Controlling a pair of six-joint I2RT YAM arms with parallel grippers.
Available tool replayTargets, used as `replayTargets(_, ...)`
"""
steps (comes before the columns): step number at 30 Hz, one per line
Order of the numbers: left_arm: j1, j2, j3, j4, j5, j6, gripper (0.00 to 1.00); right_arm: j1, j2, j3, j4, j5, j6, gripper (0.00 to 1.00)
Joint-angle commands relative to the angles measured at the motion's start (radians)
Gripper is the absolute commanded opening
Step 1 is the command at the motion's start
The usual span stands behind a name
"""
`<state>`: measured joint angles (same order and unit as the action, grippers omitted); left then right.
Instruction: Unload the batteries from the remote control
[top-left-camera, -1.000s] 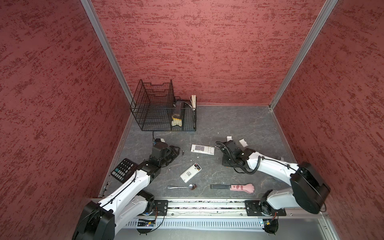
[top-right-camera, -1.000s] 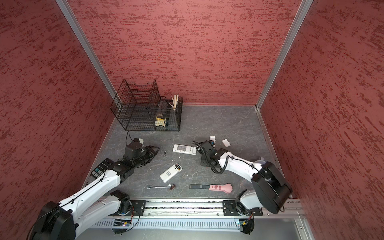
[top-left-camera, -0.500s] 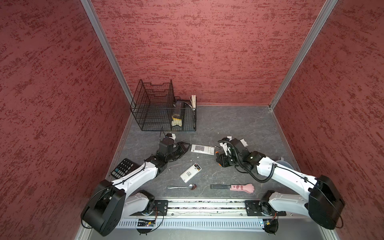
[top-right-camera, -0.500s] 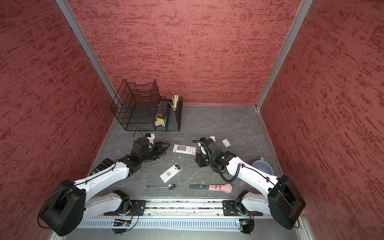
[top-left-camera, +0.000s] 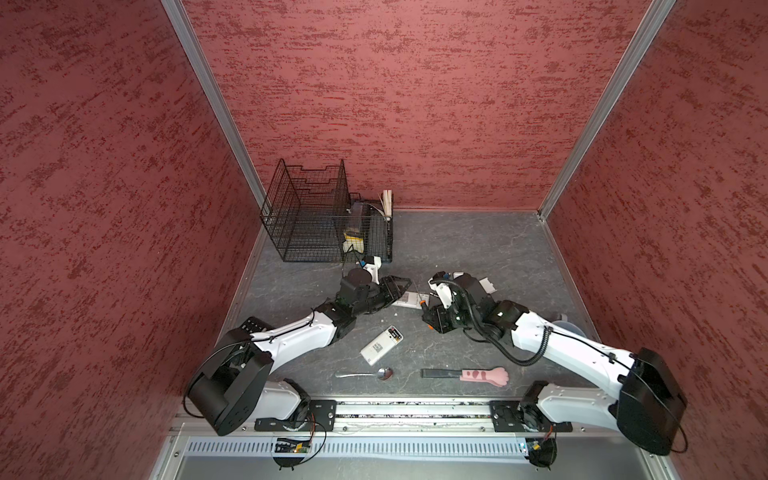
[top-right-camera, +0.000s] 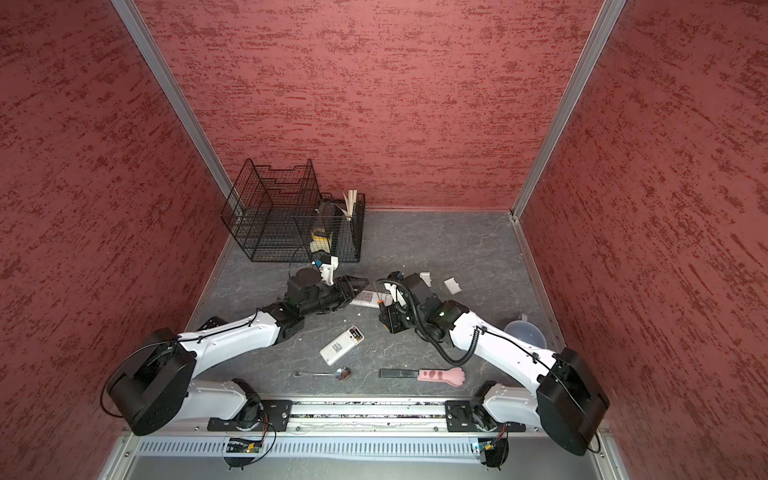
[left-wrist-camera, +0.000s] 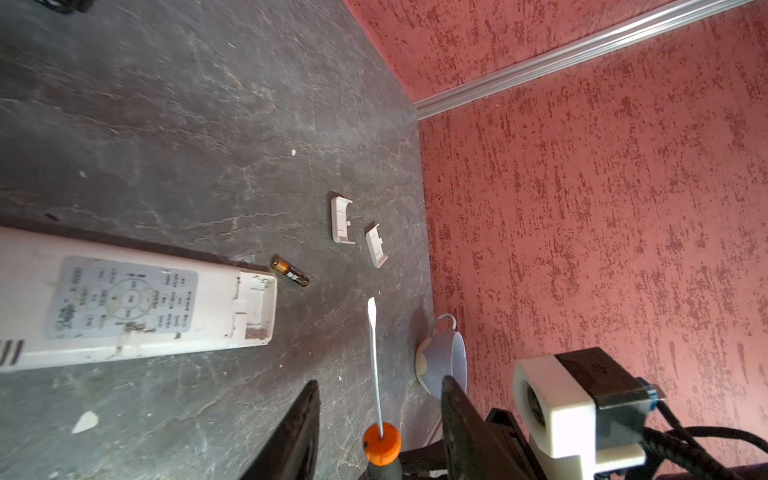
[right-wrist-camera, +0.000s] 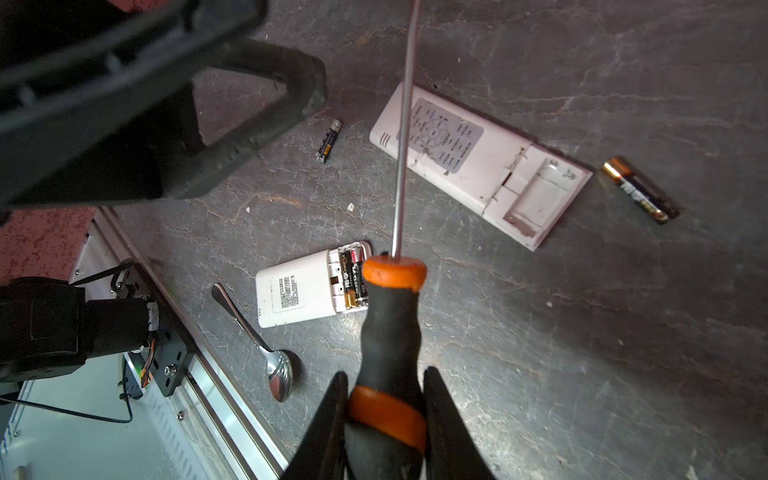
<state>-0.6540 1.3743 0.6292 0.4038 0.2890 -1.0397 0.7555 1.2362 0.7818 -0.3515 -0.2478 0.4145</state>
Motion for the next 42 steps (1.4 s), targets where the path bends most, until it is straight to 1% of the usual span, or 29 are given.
replayTargets(1, -0.021, 0.027, 0.028, 0.039, -0.005, 0.005, 0.47, 0.008, -0.014, 0.034, 0.022, -0.013, -0.016, 0.00)
replayTargets(8, -0.073, 0.051, 0.053, 0.012, -0.014, 0.022, 0.46, 0.008, -0.030, 0.033, 0.029, -0.014, -0.010, 0.00)
replayTargets(15, -0.120, 0.021, 0.039, -0.040, -0.042, 0.051, 0.43, 0.008, -0.050, 0.026, 0.054, -0.030, 0.005, 0.00)
replayTargets(21, -0.134, 0.000, 0.028, -0.055, -0.049, 0.064, 0.37, 0.008, -0.060, 0.009, 0.096, -0.067, 0.023, 0.00)
replayTargets(28, -0.136, 0.001, 0.038, -0.066, -0.055, 0.081, 0.26, 0.008, -0.055, 0.008, 0.101, -0.081, 0.030, 0.00)
replayTargets(31, -0.136, 0.002, 0.037, -0.068, -0.059, 0.081, 0.16, 0.009, -0.059, 0.010, 0.093, -0.078, 0.029, 0.00)
replayTargets(34, -0.134, 0.003, 0.035, -0.067, -0.066, 0.081, 0.03, 0.008, -0.066, 0.011, 0.090, -0.073, 0.030, 0.00)
replayTargets(35, -0.132, 0.001, 0.035, -0.066, -0.073, 0.079, 0.00, 0.009, -0.072, 0.010, 0.091, -0.066, 0.032, 0.01)
replayTargets(38, -0.120, 0.002, 0.029, -0.042, -0.088, 0.066, 0.00, 0.008, -0.094, 0.003, 0.099, -0.041, 0.048, 0.08)
replayTargets(40, -0.103, 0.002, 0.029, -0.017, -0.101, 0.047, 0.00, 0.009, -0.118, -0.012, 0.120, -0.017, 0.073, 0.20)
replayTargets(41, -0.094, 0.004, 0.029, -0.002, -0.104, 0.038, 0.00, 0.008, -0.131, -0.018, 0.137, -0.005, 0.084, 0.24)
replayTargets(42, -0.081, 0.005, 0.030, 0.020, -0.103, 0.022, 0.00, 0.008, -0.147, -0.030, 0.158, 0.011, 0.099, 0.31)
